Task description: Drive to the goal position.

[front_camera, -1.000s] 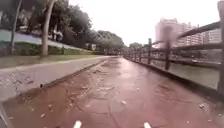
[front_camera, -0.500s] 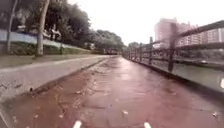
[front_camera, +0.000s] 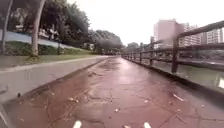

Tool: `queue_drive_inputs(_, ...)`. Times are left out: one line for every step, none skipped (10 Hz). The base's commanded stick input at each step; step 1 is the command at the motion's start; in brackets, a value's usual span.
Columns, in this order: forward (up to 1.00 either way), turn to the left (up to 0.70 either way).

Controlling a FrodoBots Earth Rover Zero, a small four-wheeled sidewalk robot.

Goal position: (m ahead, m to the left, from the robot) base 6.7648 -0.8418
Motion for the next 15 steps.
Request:
queue_drive_inputs(0.50, 0.00)
queue_drive_inputs(0.50, 0.00)
queue_drive_inputs(0.50, 0.00)
queue_drive_inputs(0.50, 0.00)
queue_drive_inputs(0.50, 0.00)
queue_drive_inputs(0.50, 0.00)
queue_drive_inputs(0.50, 0.00)
queue_drive_inputs(0.50, 0.00)
queue_drive_inputs(0.50, 0.00)
queue_drive_inputs(0.50, 0.00)
queue_drive_inputs(0.50, 0.00)
queue_drive_inputs(0.50, 0.00)
queue_drive_inputs(0.50, 0.00)
queue_drive_inputs(0.50, 0.00)
queue_drive_inputs(0.50, 0.00)
